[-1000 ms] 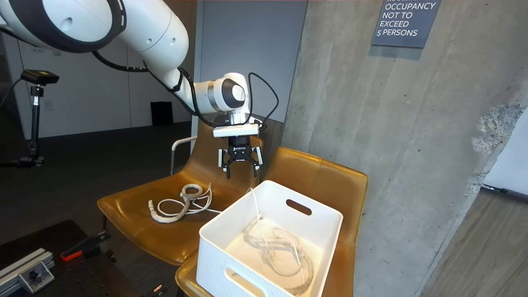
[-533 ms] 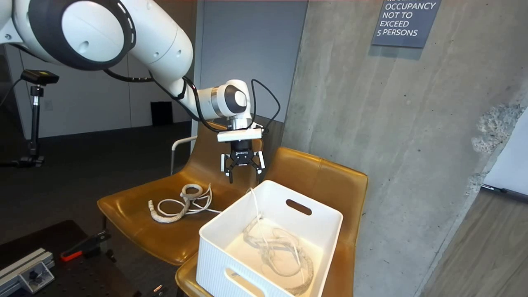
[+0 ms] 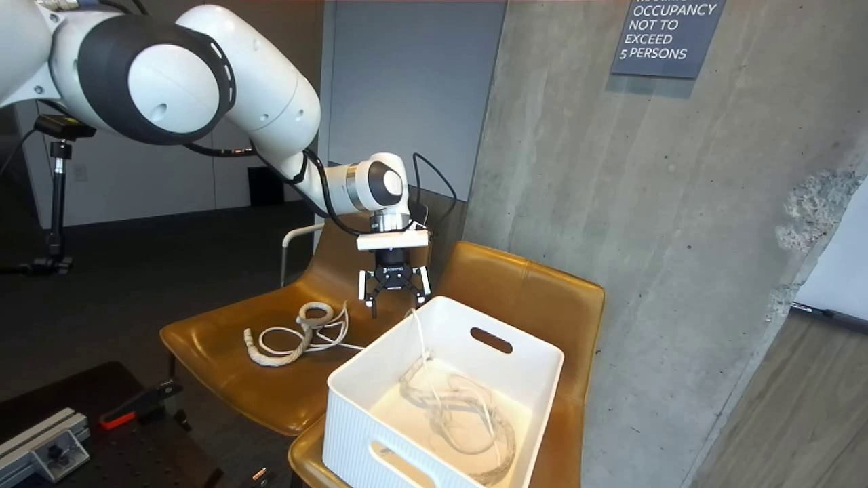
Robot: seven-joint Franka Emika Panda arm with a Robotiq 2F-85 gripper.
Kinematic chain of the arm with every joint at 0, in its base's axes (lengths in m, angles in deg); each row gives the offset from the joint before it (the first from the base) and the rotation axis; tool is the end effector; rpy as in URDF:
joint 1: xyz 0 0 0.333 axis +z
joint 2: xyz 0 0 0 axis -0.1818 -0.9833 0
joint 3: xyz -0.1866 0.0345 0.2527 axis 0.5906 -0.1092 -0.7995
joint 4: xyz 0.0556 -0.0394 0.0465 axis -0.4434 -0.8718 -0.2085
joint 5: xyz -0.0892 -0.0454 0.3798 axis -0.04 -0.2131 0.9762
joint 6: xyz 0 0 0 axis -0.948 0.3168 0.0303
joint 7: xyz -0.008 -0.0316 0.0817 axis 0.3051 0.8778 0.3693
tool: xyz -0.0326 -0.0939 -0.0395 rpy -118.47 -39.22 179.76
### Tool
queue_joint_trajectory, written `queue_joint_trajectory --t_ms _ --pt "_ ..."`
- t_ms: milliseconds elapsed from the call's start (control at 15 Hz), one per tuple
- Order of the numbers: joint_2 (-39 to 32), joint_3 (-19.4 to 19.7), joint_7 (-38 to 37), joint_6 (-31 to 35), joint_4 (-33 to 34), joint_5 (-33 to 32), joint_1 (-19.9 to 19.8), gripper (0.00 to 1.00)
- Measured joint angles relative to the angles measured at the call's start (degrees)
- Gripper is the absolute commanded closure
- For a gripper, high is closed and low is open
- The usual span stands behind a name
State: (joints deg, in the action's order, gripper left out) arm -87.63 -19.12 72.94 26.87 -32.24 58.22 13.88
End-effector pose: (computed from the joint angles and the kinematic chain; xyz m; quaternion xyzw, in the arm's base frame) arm 0.7307 0.0015 0.2192 0.9240 0.3058 -0.1542 0.1701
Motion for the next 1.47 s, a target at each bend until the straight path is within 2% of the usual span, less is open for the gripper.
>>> queue_joint_trajectory --t_ms 67,133,200,800,1200,1467 --pt "-0.5 0.2 0.2 0.0 0.4 -0.3 0.0 0.26" --pt "-1.0 0.3 0.5 0.0 0.8 -0.5 0.0 0.32" --pt "-1.2 0.4 0.6 0.0 1.1 -0.6 0.0 0.32" --pt "-2.0 0.9 0.9 -0.2 2.2 -0.8 0.0 0.98" --pt "-1.5 0.4 -0.5 -0.5 2.2 -0.1 0.5 0.99" --pt "1.4 -3.4 -5.3 -1.7 0.7 6.7 2.3 0.99"
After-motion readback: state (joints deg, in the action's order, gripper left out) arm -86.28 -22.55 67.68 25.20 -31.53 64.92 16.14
